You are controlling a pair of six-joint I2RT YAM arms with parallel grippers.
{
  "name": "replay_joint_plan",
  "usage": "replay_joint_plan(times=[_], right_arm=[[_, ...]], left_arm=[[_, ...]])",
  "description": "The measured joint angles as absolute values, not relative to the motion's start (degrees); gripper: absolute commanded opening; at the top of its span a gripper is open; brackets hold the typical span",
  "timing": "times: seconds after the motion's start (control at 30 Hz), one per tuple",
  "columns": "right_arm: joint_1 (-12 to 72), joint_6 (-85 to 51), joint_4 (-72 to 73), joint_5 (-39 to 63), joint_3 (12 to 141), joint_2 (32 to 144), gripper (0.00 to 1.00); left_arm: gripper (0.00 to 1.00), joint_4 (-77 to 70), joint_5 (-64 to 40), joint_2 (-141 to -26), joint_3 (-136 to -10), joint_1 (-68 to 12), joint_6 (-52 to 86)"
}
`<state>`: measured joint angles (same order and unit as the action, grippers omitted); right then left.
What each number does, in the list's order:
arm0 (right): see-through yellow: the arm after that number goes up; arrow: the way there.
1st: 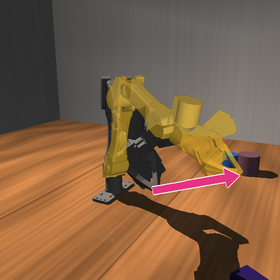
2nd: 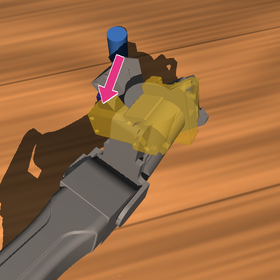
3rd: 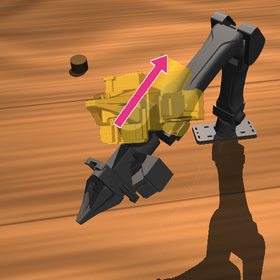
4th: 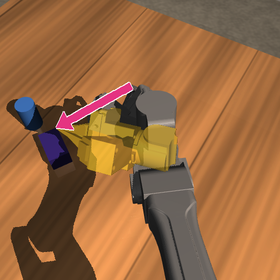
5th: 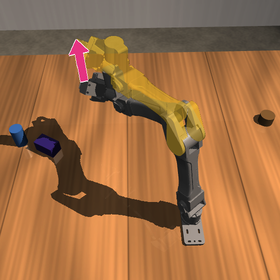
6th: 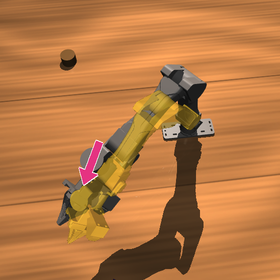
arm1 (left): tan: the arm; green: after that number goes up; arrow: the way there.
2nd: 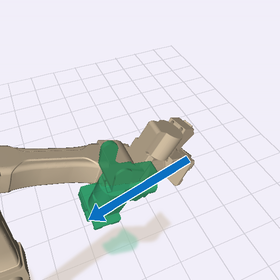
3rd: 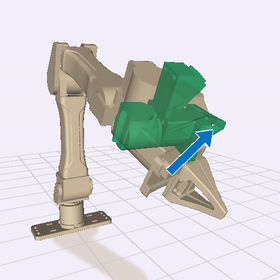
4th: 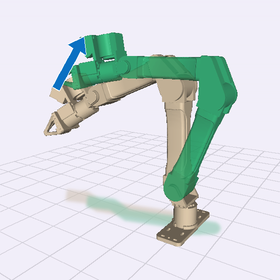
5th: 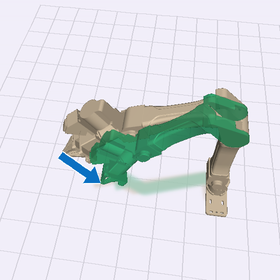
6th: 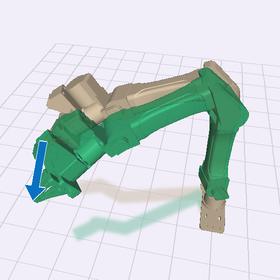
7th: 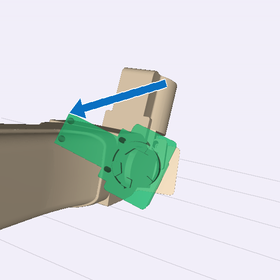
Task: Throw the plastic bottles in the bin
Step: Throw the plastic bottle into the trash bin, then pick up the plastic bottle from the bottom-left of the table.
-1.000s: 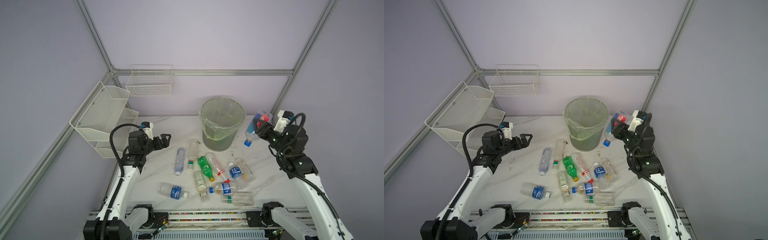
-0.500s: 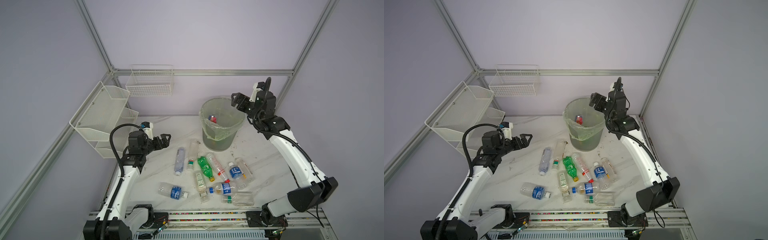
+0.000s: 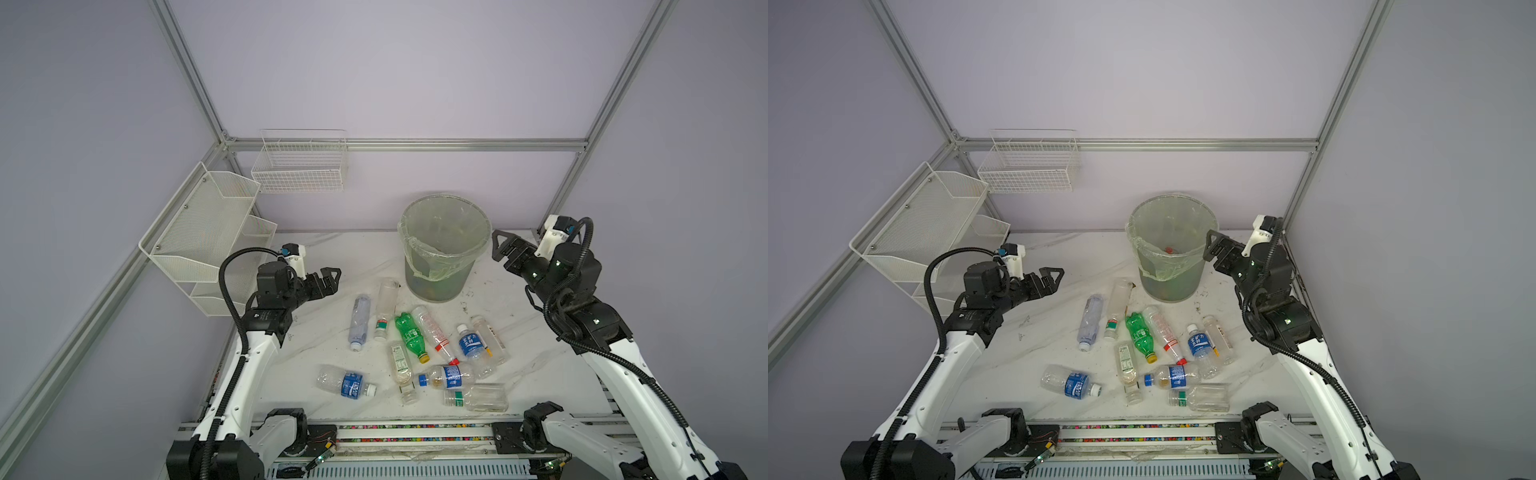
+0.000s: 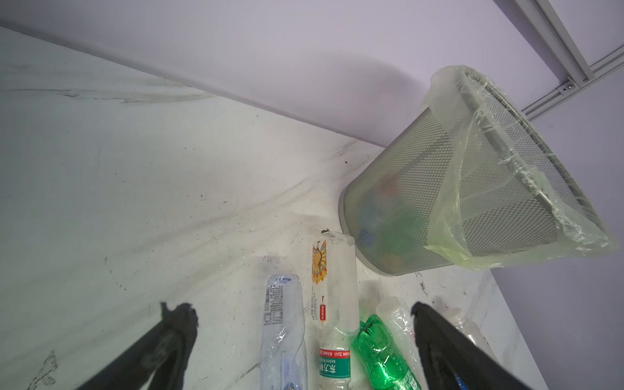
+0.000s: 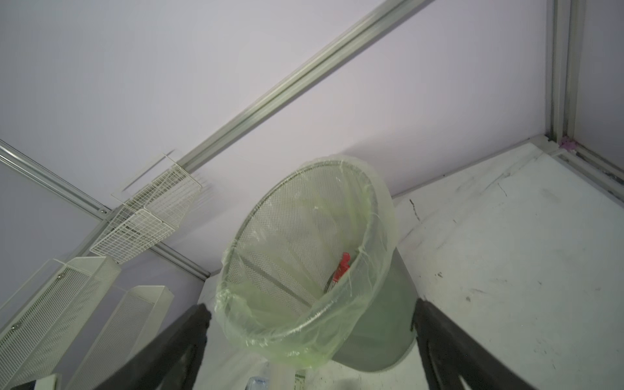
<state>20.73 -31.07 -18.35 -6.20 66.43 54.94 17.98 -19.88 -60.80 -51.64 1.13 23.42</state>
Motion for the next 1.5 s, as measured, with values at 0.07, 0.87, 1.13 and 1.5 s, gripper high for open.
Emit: replay_joint_plan(times=[0.07,0.87,1.13,1.5], right_arm=[[20.7,-32.0,-20.1,-6.2,63.7,53.2,0.97],[20.7,-35.1,-27.9,-6.6,54.1,44.5,0.97],[20.7,-35.6,-29.0,-7.4,50.3,42.1,0.97],[20.7,-35.5,-26.3,-8.3,45.1,47.5,0.97]], left_arm=[[1.00,18.7,-17.4,-60.5,-51.6,1.1,23.5],[1.00,34.0,5.0,-54.2,-48.7,1.1,38.5],[1.00,36.6,5.6,-53.8,-48.7,1.1,39.9],[1.00,43.2,3.7,-58.2,-48.7,0.0,41.3]])
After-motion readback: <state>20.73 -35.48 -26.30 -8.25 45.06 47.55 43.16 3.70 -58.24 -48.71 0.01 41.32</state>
